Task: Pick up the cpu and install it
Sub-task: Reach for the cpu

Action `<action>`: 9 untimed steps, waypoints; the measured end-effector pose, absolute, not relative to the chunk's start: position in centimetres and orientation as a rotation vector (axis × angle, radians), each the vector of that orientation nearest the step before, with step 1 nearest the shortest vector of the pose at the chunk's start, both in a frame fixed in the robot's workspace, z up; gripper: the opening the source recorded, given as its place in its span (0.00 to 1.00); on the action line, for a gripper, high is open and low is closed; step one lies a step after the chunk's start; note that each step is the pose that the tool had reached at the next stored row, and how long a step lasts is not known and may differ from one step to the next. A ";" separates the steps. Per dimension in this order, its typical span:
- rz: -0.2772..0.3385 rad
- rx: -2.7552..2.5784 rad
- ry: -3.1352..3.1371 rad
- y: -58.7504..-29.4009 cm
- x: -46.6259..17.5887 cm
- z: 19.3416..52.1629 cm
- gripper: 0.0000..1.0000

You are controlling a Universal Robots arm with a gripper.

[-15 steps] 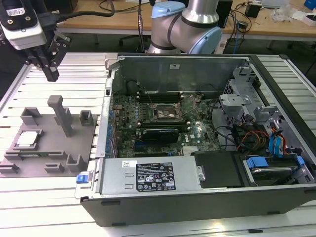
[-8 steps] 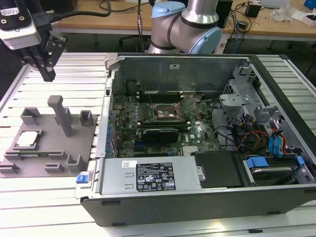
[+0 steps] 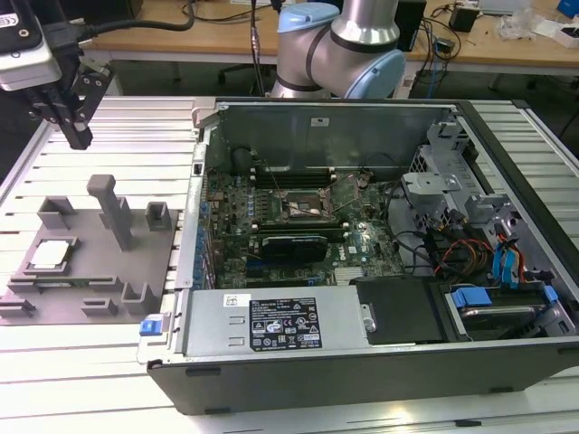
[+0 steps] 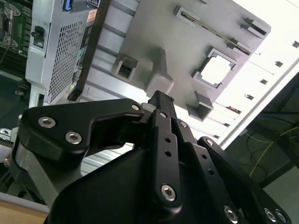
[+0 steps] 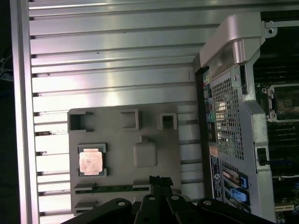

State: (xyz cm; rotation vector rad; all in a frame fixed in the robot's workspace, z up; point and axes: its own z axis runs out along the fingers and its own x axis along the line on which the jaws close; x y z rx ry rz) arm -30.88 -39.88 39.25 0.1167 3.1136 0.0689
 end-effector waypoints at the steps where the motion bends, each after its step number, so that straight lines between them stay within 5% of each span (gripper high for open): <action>1: 0.069 0.117 3.114 -39.9 -31.0 39.3 0.11; 9: 0.069 0.117 3.114 -39.9 -31.9 39.2 0.11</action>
